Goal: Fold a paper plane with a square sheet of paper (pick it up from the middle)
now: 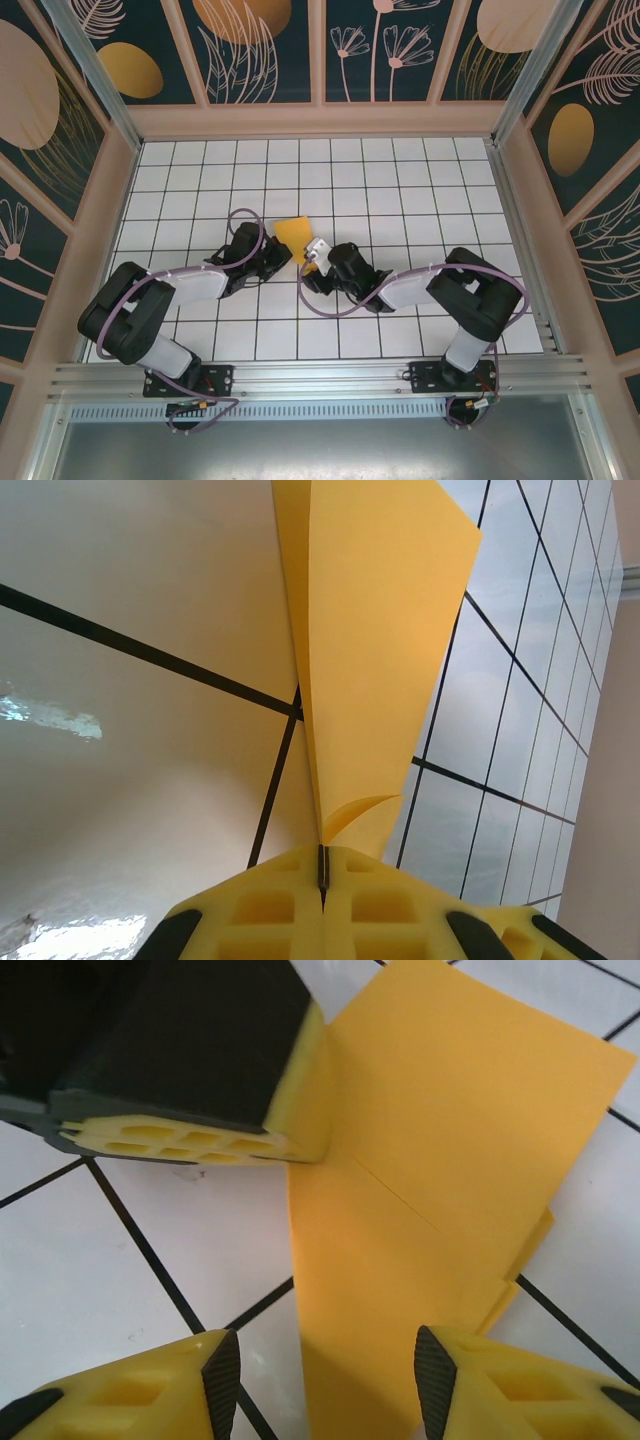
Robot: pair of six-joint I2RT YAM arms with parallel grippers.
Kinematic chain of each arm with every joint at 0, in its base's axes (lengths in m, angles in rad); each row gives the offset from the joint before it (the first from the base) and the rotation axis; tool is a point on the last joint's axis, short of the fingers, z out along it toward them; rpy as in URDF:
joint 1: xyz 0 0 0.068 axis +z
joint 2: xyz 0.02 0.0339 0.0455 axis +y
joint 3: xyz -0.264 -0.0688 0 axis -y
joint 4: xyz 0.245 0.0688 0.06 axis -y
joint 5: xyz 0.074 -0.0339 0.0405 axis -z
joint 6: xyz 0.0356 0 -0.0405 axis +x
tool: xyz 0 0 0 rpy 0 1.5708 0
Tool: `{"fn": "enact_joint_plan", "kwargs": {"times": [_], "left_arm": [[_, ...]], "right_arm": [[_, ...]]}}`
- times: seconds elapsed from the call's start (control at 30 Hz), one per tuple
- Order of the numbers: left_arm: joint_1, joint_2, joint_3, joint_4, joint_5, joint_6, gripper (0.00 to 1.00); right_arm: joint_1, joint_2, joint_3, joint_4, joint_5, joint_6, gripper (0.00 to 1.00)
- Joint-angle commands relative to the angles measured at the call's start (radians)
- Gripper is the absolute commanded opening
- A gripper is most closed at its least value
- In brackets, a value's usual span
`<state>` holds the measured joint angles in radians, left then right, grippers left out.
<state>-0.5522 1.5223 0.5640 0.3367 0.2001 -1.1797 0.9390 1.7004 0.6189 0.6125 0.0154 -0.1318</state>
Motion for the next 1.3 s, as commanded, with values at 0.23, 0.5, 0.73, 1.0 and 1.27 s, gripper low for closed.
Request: {"fn": "enact_joint_plan", "kwargs": {"times": [0.23,0.5,0.73,1.0,1.27], "left_arm": [[-0.006,-0.038,0.030,-0.038,0.000,-0.011,0.04],[-0.006,-0.041,0.038,-0.053,0.005,-0.004,0.04],[-0.006,-0.035,0.037,-0.052,0.012,-0.006,0.04],[-0.006,-0.039,0.034,-0.058,0.013,-0.005,0.04],[-0.006,-0.046,0.031,-0.058,0.013,-0.005,0.06]], "right_arm": [[0.027,0.102,0.000,0.206,0.053,-0.133,0.45],[0.028,0.153,0.006,0.261,0.087,-0.156,0.39],[0.028,0.191,0.030,0.302,0.100,-0.176,0.34],[0.026,0.202,0.052,0.340,0.124,-0.191,0.33],[0.024,0.217,0.062,0.335,0.109,-0.181,0.18]]}}
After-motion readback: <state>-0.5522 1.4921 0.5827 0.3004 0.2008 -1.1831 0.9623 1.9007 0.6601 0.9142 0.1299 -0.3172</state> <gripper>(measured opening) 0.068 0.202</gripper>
